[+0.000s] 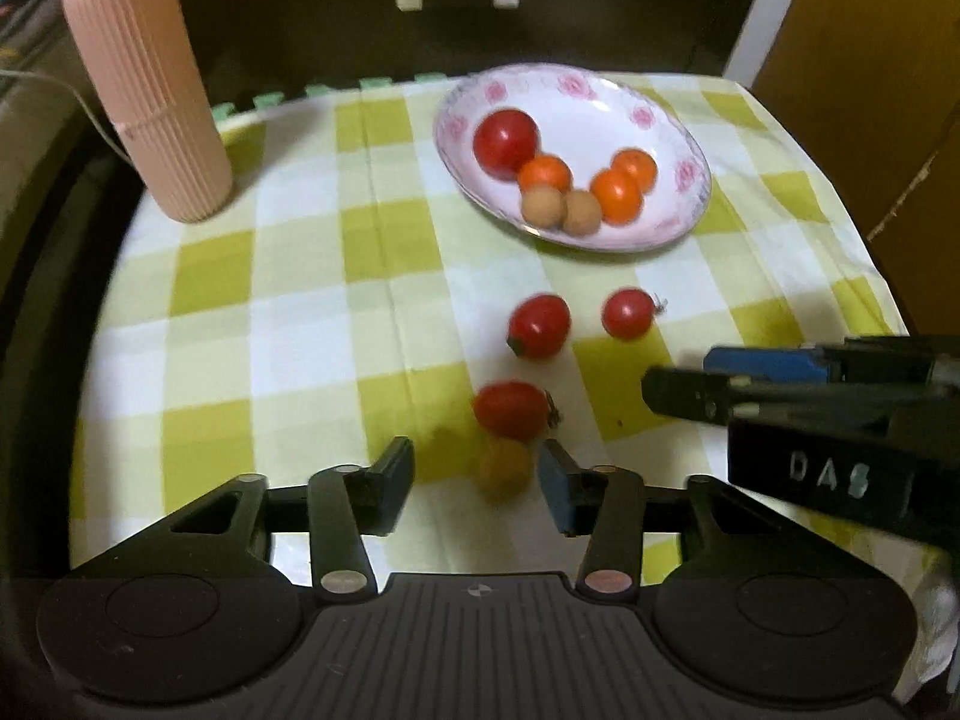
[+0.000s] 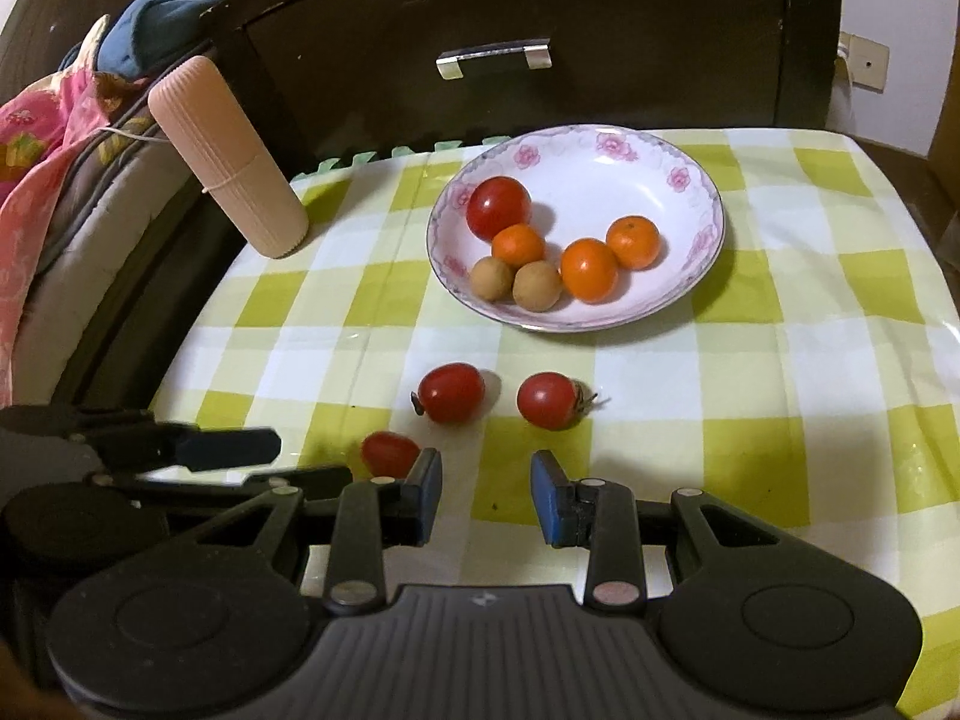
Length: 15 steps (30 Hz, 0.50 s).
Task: Organize fruits
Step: 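Grasp another brown round fruit with the left tool while the right tool grasps a cherry tomato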
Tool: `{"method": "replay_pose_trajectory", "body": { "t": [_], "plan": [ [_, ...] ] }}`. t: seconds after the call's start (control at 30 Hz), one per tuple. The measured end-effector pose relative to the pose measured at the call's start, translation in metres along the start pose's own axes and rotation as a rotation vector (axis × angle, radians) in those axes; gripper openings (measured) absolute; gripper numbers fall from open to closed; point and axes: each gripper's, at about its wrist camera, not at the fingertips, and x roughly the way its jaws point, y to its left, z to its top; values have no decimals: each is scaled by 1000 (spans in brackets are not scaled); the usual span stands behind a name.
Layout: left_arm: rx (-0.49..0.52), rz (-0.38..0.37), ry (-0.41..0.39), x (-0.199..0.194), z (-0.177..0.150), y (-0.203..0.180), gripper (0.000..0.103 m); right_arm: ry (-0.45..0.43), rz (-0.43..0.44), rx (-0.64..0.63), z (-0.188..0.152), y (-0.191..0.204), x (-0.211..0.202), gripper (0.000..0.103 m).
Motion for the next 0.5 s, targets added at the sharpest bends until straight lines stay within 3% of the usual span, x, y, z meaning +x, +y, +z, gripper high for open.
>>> {"method": "replay_pose_trajectory", "body": {
  "t": [0.07, 0.27, 0.4, 0.5],
  "plan": [
    [19, -6, 4, 2, -2, -5, 61, 2, 3, 19, -1, -4, -1, 37],
    [30, -9, 35, 16, -3, -9, 58, 8, 6, 38, -1, -8, -3, 37],
    [30, -4, 55, 25, -3, -8, 44, 9, 12, 41, 0, -9, -2, 37],
    [7, -9, 58, 30, -1, -5, 41, 10, 18, 45, 1, -10, -1, 37]
  ]
}}
